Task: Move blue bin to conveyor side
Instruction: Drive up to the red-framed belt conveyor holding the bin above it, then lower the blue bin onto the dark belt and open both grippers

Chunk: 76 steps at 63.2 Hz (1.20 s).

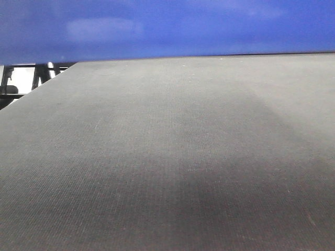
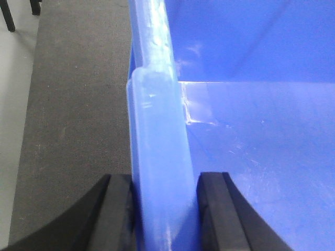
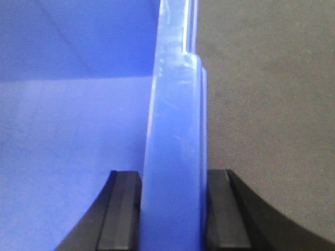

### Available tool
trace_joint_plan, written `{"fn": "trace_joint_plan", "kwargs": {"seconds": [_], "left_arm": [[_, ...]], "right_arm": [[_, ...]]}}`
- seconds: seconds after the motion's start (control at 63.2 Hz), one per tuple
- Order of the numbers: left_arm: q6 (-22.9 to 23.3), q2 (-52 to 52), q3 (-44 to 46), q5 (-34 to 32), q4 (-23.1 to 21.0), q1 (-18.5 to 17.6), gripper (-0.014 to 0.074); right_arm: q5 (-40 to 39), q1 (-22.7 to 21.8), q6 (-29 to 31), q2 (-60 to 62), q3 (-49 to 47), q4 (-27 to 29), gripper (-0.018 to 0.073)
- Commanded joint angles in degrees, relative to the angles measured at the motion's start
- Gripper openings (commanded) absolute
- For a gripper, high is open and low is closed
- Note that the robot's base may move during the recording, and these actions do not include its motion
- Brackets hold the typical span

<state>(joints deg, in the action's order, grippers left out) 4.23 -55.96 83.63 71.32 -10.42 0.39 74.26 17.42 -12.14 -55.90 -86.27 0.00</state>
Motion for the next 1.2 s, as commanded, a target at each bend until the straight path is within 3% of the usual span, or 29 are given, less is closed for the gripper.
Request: {"fn": "trace_joint_plan", "kwargs": {"seconds": [0.0, 0.791, 1.029, 1.187], "left_arm": [[-0.7, 0.7, 0.7, -5.2, 0.6, -0.1, -0.001], [-0.7, 0.7, 0.3, -6.1, 0.6, -0.1, -0.001], [-0.8, 0.7, -7.9, -13.1, 0.8, -0.1, -0.001], [-0.8, 0.7, -17.0, -22.3, 1.0, -0.1, -0.001]], "right_arm": [[-5.5, -0.1, 0.7, 1.2, -0.9, -2.3, -0.0081], [-5.0, -0.1, 0.7, 0.2, -0.9, -2.3, -0.0081], [-7.4, -0.1, 0.7, -3.4, 3.6, -2.3, -0.0081], [-14.7, -0.1, 0.7, -4.1, 8.8, -2.3, -0.0081]]}}
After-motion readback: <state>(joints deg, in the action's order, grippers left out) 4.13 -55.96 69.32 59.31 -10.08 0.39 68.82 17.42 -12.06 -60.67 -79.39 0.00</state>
